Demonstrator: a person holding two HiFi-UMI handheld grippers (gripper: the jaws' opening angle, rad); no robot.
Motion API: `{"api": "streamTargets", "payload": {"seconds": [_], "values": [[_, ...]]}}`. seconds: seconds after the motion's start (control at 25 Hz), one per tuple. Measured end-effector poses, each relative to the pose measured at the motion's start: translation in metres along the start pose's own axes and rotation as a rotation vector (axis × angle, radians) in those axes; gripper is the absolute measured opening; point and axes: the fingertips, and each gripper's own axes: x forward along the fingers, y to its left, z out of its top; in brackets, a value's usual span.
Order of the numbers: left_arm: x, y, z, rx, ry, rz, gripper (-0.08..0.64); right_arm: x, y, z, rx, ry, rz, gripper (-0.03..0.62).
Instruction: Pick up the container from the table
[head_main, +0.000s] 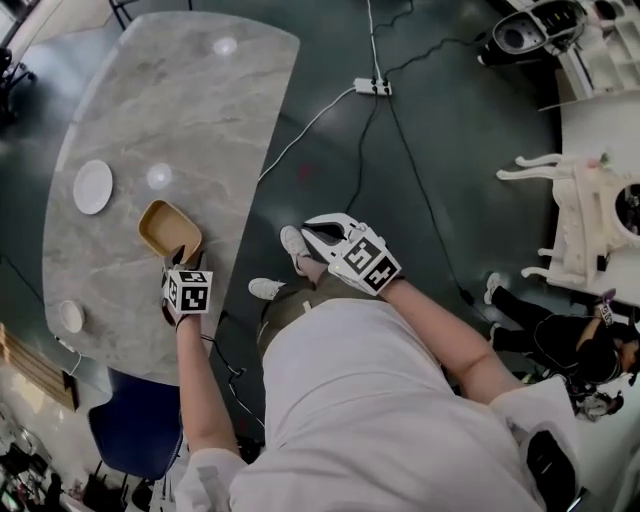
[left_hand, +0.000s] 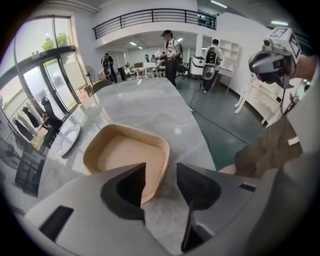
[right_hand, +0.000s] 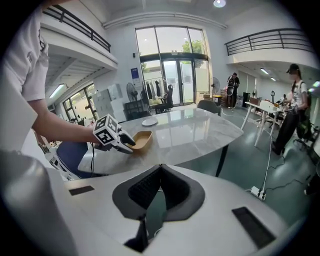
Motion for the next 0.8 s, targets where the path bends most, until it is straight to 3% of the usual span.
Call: {"api": "streamTargets", "payload": {"seconds": [0.24, 0.48, 0.8], "values": [[0.026, 0.004, -0.006, 0.066, 0.089, -0.016, 0.162, -0.013, -0.018, -0.020, 0.050, 0.035, -0.052, 0.011], [0.030, 0.007, 0.002, 0.115, 0.112, 0.004, 0.023, -0.022, -0.028, -0.030, 0.092, 0.035, -0.089, 0.011], [0.018, 0.001, 0.021, 0.105, 0.110, 0.004, 0.015, -0.029, -0.041, -0.025, 0.097, 0.015, -0.086, 0.011]]}}
